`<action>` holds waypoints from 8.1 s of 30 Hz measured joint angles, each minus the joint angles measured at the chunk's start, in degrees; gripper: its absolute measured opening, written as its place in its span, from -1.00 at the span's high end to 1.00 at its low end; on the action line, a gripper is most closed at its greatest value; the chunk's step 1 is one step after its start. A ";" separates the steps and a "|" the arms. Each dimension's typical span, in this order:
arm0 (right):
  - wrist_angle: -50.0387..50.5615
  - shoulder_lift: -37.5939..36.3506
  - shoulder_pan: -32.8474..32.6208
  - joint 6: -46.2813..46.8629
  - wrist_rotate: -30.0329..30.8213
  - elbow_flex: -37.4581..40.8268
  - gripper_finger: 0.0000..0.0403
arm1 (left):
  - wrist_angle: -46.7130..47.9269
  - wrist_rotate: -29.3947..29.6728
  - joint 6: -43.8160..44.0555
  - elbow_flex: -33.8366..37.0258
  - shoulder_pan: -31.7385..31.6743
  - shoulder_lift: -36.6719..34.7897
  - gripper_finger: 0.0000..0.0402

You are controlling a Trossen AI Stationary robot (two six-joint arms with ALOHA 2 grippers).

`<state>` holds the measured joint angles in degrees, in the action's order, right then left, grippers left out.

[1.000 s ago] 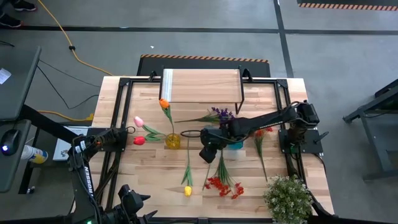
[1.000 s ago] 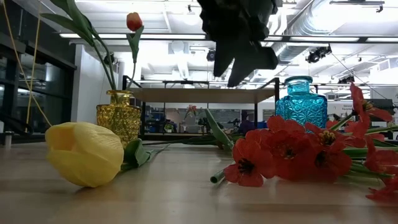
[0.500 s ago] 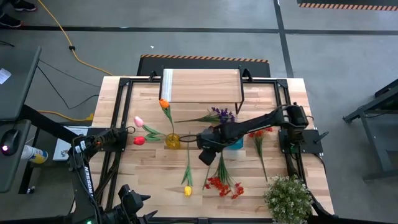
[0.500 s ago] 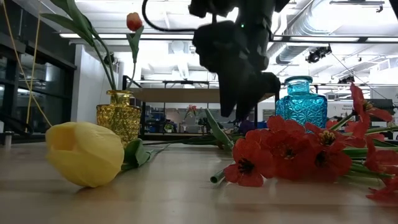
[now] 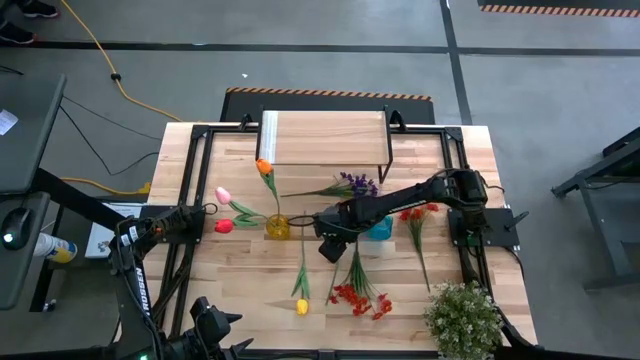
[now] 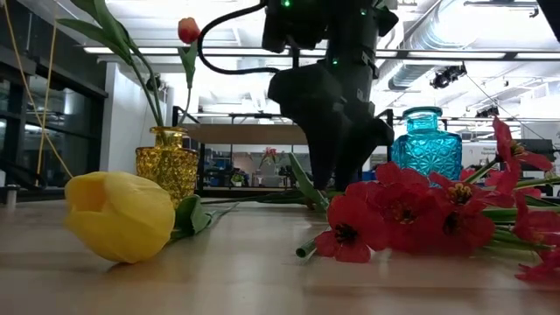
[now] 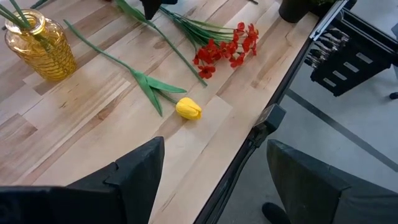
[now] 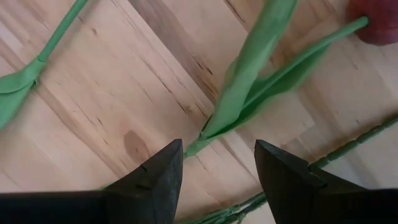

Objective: Pick and place flowers into a vace then onto a shelf
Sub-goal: Put the dark red tulip into the yellow vase

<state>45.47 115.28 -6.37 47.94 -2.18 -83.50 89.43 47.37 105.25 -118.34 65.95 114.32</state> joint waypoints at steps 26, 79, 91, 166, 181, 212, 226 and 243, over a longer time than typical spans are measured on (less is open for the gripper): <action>-3.50 4.28 1.96 -0.37 -1.43 0.00 0.06 | -0.59 0.02 0.00 0.00 0.01 0.00 -0.58; -19.27 4.06 4.12 3.38 -2.38 0.09 0.93 | -1.38 0.04 0.00 0.00 0.00 0.00 -0.58; -22.71 0.80 5.71 5.79 -2.31 0.04 0.96 | -1.48 0.04 -0.48 0.00 0.00 0.02 -0.58; -58.51 -27.64 -3.65 -31.03 21.46 -0.02 0.98 | -5.33 -0.11 -2.15 0.00 0.02 0.02 -0.58; -60.83 -27.62 -7.30 -46.88 30.84 -0.02 0.97 | -5.33 0.17 -6.17 0.00 0.02 0.02 -0.58; -72.49 -15.62 -3.24 -47.82 30.87 -0.02 0.95 | -5.36 0.33 -6.16 0.00 0.02 0.02 -0.58; -75.08 -11.31 -0.71 -46.86 31.03 -0.02 0.95 | -5.40 0.29 -6.14 0.00 0.01 0.02 -0.58; -75.14 -10.22 0.39 -46.11 29.24 -0.02 0.92 | -5.49 0.26 -6.02 0.00 0.00 0.02 -0.58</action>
<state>-29.67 105.06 -5.98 1.84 27.07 -83.53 83.94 47.64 99.23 -118.34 65.95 114.34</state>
